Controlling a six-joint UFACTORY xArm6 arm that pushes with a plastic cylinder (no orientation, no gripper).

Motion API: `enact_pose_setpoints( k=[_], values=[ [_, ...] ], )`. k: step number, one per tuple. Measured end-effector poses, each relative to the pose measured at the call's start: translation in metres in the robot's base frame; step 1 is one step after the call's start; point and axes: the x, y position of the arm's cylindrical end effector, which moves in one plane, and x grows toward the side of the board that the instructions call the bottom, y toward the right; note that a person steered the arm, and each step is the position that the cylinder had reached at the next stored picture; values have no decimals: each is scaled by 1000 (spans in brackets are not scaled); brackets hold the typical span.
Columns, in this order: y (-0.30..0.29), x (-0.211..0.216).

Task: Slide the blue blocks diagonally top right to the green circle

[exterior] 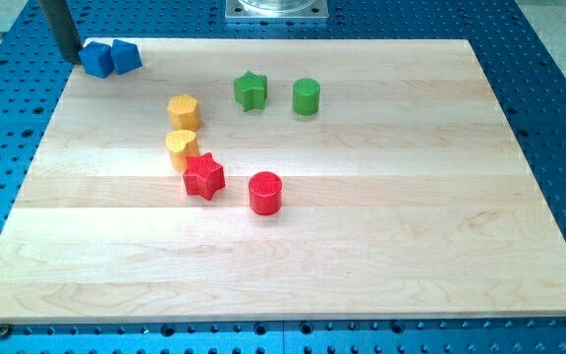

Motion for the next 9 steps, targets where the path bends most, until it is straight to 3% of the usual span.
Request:
enact_pose_setpoints(
  k=[2, 4, 7, 9],
  values=[
    [6, 31],
    [51, 31],
    [46, 15],
    [90, 14]
  ],
)
